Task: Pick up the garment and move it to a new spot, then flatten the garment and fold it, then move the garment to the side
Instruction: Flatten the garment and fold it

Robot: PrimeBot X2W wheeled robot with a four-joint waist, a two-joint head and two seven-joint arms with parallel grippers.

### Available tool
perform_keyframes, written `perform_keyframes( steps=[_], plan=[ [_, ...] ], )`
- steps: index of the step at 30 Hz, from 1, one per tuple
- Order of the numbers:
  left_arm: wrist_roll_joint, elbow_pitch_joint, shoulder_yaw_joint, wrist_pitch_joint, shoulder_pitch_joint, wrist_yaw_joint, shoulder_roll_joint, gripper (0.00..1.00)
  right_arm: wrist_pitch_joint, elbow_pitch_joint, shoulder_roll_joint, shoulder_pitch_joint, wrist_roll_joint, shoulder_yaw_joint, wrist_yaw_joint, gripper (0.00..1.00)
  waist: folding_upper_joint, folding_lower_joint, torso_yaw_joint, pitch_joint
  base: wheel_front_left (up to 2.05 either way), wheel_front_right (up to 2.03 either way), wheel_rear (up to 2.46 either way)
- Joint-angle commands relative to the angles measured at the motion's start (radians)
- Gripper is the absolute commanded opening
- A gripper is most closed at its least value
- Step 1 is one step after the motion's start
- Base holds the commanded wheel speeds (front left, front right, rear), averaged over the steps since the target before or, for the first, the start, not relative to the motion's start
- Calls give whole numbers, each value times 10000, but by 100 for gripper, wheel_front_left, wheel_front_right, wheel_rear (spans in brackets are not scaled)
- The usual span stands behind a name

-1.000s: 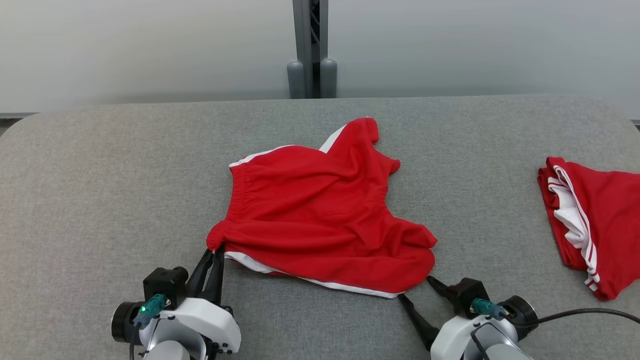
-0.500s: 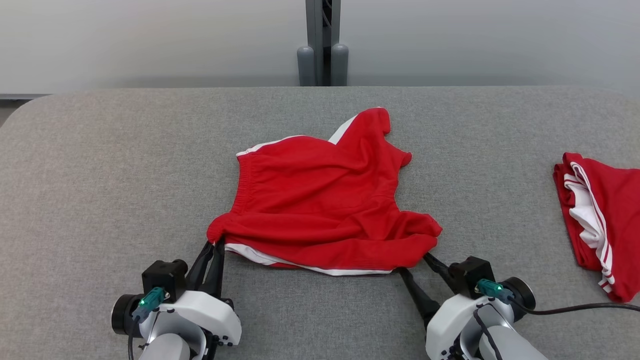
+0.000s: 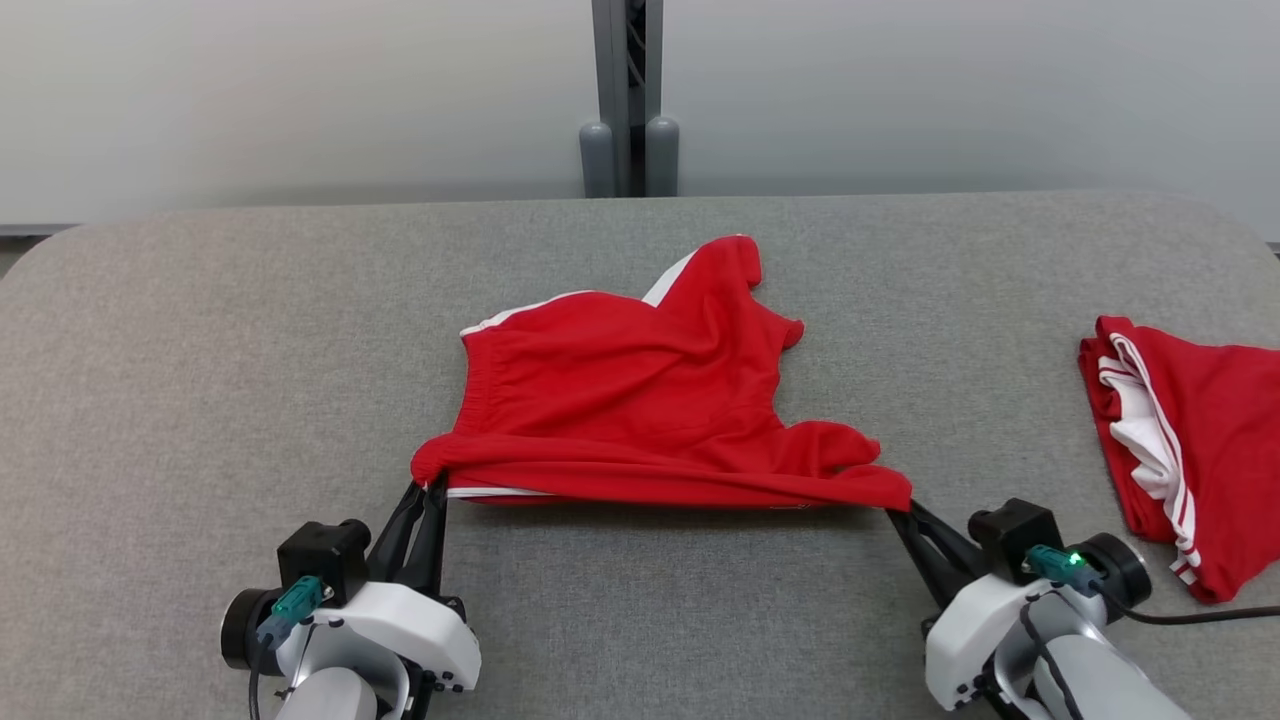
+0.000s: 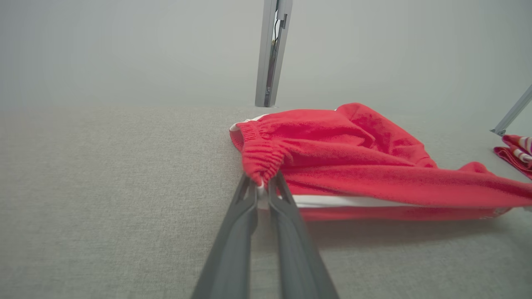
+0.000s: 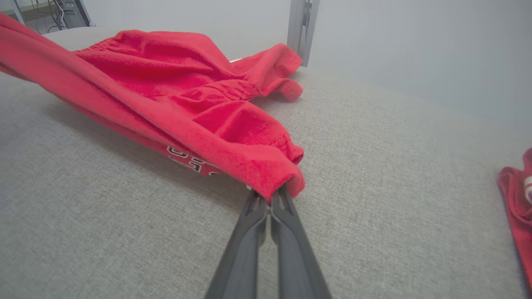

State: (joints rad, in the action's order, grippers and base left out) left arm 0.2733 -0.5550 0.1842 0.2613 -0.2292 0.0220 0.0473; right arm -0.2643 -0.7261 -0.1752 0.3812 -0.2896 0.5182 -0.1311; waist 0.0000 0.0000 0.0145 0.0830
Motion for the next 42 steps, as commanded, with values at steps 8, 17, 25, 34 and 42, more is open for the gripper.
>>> perform_keyframes(
  steps=[8,17,25,34,42],
  plan=[
    [-10,289,37,32,253,29,77,0,175,-96,-1192,681,333,1217,17,0,0,0,-311,-490,0,0,0],
    [271,654,233,32,-408,362,71,0,530,499,-2002,2128,592,2133,14,0,0,0,-470,-859,0,0,0],
    [191,574,121,31,-1943,686,65,0,703,938,-2337,3404,385,2095,14,0,0,0,-429,-1064,0,0,0],
    [287,-662,383,-788,-4121,920,478,0,1147,1126,-2296,4854,-176,2262,12,0,0,0,-481,-718,0,0,0],
    [467,-1513,581,-1589,-7423,1058,906,0,1339,537,-2205,7852,-778,2565,11,0,0,0,-688,1253,0,0,0]
  ],
)
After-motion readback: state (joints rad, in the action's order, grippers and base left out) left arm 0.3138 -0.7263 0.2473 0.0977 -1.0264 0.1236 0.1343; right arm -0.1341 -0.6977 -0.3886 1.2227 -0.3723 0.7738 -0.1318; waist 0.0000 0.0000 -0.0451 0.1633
